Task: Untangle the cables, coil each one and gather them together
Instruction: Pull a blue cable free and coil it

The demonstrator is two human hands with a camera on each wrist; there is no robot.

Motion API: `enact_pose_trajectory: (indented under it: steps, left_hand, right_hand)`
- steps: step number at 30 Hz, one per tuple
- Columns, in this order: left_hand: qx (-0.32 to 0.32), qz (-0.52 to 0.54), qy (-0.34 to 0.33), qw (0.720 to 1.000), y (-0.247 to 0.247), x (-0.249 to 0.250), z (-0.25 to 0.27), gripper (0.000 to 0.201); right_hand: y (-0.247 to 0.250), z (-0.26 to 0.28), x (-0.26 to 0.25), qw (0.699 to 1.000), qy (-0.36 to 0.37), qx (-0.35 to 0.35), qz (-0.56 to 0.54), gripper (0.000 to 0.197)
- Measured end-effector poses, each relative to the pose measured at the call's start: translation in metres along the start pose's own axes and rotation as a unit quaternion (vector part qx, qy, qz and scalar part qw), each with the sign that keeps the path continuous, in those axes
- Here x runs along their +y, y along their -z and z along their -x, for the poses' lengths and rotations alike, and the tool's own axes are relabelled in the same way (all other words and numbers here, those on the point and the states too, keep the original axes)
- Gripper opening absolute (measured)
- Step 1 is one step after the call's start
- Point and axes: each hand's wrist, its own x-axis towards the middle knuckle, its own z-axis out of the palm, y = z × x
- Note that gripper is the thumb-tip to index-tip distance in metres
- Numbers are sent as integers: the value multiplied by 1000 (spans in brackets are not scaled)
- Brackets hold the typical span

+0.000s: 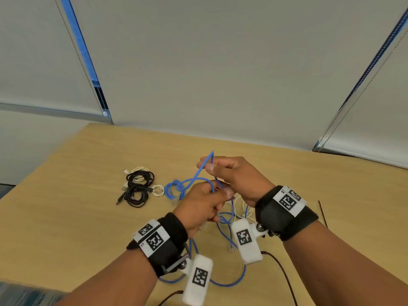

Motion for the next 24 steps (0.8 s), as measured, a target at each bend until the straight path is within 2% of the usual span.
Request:
enact_pose_trajectory:
  steps: [2, 4, 7, 8, 10, 13, 18, 20, 24]
  left_hand:
    - [1, 35, -8, 999, 11, 8, -4, 32]
    - [17, 80, -28, 996, 29, 20, -7, 29]
    - [54, 170, -44, 983, 56, 42, -11, 34]
    - [57, 186, -52, 980, 81, 50, -14, 35]
    - [94, 197, -70, 973, 97, 60, -17, 36]
    - [115, 185, -87, 972, 125, 72, -25, 36]
    - [115, 188, -90, 971, 140, 66, -40, 36]
    - [116, 188, -81, 972, 142, 62, -45, 35]
    - [124, 181, -82, 972, 139, 57, -49, 33]
  right_hand:
    - [-11, 0, -3, 1000, -3, -2, -17, 24]
    - [-20, 1, -1, 1000, 15, 4, -4, 28]
    - [-17, 10, 16, 994, -2, -23, 104, 19]
    - [-25, 5, 21, 989, -18, -14, 145, 16]
    - [-17, 13, 28, 981, -39, 4, 192, 10]
    - [-19, 10, 30, 992, -57, 66, 93, 17]
    - [-28, 10, 35, 993, -44, 109, 2, 37]
    - [-29, 14, 41, 990, -37, 130, -49, 37]
    - [-25, 23, 47, 985, -51, 97, -131, 28]
